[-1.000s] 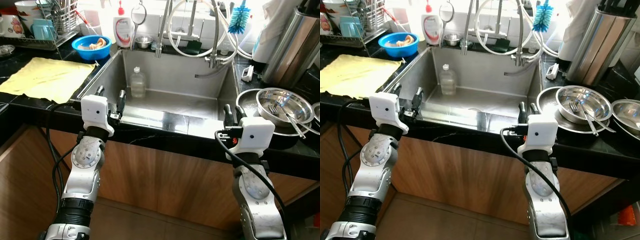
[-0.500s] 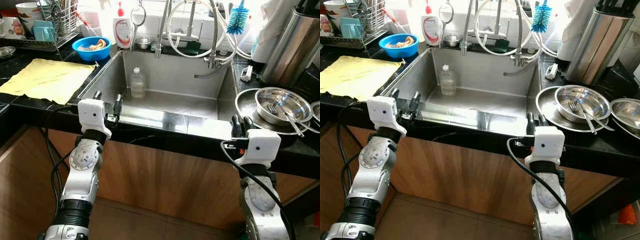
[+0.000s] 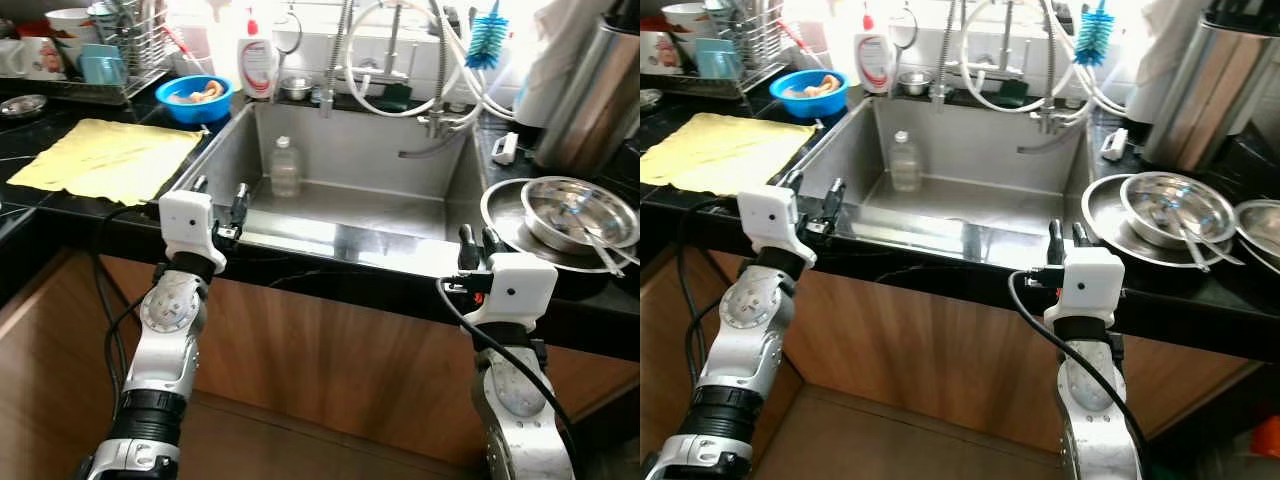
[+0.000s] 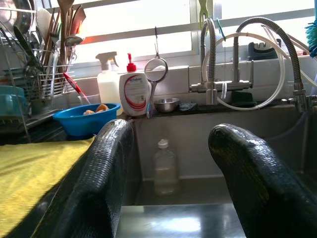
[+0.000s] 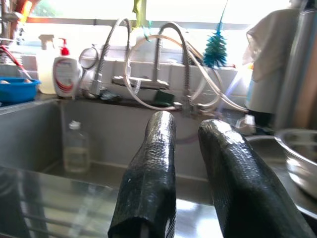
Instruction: Kitchen organization
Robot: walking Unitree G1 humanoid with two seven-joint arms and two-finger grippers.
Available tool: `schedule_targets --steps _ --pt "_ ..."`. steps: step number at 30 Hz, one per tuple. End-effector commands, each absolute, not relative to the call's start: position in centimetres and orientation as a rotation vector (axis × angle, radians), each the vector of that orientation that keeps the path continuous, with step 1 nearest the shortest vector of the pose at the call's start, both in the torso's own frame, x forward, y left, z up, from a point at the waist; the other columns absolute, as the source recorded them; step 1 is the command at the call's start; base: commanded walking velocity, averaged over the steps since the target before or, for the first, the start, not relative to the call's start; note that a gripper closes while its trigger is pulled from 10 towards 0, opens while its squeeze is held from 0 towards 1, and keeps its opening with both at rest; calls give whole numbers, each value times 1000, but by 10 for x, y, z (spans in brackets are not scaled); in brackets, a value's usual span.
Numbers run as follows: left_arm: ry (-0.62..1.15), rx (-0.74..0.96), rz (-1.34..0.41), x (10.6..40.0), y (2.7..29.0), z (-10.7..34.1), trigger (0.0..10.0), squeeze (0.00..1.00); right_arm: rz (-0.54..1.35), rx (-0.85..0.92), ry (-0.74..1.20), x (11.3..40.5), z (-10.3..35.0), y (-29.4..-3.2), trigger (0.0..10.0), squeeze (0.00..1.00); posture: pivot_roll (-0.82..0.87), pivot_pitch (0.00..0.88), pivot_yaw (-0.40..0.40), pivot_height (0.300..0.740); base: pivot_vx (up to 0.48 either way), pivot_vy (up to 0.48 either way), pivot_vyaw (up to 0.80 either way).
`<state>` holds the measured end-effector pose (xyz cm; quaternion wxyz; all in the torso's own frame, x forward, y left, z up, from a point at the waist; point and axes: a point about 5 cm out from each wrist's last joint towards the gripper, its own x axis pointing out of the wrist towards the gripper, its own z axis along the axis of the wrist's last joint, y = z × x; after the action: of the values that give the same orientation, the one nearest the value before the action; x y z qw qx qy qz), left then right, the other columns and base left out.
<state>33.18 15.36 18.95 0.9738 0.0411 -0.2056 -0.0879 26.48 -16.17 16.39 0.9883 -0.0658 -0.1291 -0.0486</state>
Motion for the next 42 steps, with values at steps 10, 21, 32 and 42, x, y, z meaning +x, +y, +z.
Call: schedule_targets --steps 10,21,32,42 --pt "-419 98 -179 331 158 192 10000 0 -103 -114 -259 267 166 -160 10000 0 -8 0 14 740 0 316 -436" --pt "-442 126 -208 329 150 195 10000 0 -103 -108 -256 269 165 -162 10000 0 -3 0 16 740 0 28 0" --pt "-447 125 -232 329 147 197 10000 0 -90 -105 -272 268 166 -159 10000 0 -3 0 17 740 55 0 -284" --pt "-450 116 -229 330 147 198 10000 0 -89 -111 -289 270 169 -160 10000 0 -4 0 11 740 301 0 -156"
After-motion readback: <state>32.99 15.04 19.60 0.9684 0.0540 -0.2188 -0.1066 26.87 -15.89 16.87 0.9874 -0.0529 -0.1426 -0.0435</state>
